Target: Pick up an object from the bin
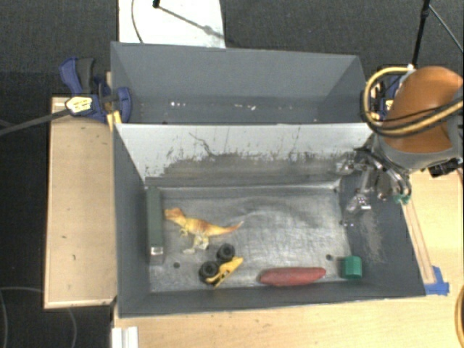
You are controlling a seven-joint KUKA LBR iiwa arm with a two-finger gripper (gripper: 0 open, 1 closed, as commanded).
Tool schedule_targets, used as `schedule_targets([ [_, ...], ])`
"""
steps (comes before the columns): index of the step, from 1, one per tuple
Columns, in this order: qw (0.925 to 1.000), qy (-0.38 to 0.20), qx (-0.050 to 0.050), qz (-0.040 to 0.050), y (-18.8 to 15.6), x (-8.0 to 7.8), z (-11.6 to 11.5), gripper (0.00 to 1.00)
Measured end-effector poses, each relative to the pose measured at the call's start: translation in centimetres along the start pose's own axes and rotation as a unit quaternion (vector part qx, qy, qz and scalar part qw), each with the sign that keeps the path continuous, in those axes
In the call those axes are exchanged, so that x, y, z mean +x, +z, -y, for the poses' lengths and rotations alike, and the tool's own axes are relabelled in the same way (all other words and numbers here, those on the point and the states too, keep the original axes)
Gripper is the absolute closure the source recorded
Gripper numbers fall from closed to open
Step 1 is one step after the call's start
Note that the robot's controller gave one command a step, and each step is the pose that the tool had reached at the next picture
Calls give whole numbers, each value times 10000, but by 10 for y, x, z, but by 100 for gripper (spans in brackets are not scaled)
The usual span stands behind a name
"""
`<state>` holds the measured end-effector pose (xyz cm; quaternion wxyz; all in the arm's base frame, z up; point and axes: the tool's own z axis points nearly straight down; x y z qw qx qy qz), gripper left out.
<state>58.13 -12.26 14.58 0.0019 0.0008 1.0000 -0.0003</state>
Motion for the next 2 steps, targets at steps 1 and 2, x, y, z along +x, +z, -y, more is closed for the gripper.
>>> schedule_targets([
  [1,9987,-512,1,10,-39,23,16,100],
  [2,9986,-521,2,10,-39,23,16,0],
])
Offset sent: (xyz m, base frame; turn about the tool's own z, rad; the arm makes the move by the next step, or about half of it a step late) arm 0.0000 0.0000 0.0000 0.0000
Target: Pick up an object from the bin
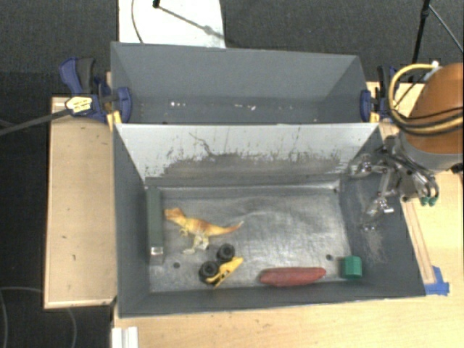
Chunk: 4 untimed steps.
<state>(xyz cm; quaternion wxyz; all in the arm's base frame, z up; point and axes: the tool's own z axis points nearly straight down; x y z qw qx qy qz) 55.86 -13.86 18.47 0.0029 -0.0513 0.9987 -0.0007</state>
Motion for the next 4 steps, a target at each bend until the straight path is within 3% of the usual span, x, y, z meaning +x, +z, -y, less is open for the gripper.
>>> schedule_targets([
  [2,10000,-21,-5,-15,8,8,-2,0],
  [3,9990,-448,-3,-6,11,-6,-19,0],
  [4,9999,132,-7,-6,0,-21,-35,0],
])
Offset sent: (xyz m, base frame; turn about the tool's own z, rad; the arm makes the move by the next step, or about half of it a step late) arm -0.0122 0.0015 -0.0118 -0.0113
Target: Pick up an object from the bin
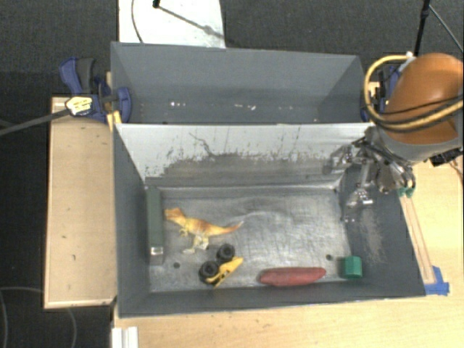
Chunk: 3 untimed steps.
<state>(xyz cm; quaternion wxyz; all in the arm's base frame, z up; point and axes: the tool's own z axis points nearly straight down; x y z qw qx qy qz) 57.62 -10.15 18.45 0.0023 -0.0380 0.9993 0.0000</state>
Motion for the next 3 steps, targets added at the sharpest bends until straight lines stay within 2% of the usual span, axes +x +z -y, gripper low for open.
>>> schedule_targets([
  [1,10000,-61,-1,-3,2,14,2,0],
  [2,9960,-892,3,4,35,58,-1,0],
  [3,9857,-1683,-15,-43,41,66,-19,0],
])
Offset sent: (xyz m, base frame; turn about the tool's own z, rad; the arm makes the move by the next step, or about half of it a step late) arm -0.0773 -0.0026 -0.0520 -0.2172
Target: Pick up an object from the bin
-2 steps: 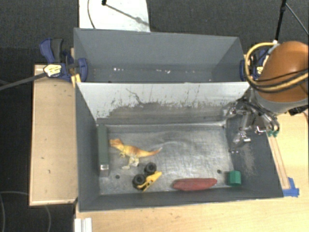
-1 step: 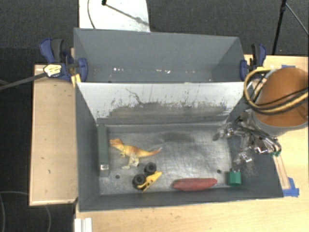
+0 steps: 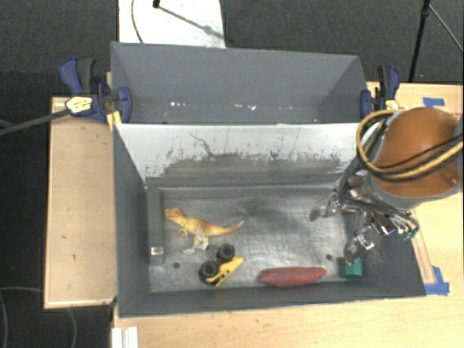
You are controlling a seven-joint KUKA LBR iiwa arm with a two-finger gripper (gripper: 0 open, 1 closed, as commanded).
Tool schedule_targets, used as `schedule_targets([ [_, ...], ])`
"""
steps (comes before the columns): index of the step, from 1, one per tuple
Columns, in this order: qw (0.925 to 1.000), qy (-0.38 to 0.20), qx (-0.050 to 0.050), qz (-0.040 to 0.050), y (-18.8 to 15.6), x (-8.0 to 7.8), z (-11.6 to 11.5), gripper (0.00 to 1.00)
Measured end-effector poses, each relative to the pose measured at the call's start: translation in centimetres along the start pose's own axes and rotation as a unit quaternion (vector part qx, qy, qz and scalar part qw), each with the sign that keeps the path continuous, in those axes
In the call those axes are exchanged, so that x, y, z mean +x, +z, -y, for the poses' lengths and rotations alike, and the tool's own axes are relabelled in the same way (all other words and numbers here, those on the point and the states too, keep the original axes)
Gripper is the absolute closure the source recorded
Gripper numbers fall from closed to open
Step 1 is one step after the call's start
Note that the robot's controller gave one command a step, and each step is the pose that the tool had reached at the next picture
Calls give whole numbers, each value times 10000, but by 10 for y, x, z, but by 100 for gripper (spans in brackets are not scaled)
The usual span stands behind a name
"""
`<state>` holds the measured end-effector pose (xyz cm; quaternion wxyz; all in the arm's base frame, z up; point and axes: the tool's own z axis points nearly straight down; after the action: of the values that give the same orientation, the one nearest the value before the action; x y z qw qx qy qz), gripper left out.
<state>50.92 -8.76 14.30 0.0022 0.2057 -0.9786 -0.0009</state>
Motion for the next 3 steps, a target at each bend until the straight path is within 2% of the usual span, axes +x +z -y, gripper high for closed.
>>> schedule_targets([
  [1,9945,-1046,26,36,71,4,-8,100],
  [2,9944,-1055,22,27,72,4,-8,0],
  [3,9944,-1057,22,28,72,4,-8,0],
])
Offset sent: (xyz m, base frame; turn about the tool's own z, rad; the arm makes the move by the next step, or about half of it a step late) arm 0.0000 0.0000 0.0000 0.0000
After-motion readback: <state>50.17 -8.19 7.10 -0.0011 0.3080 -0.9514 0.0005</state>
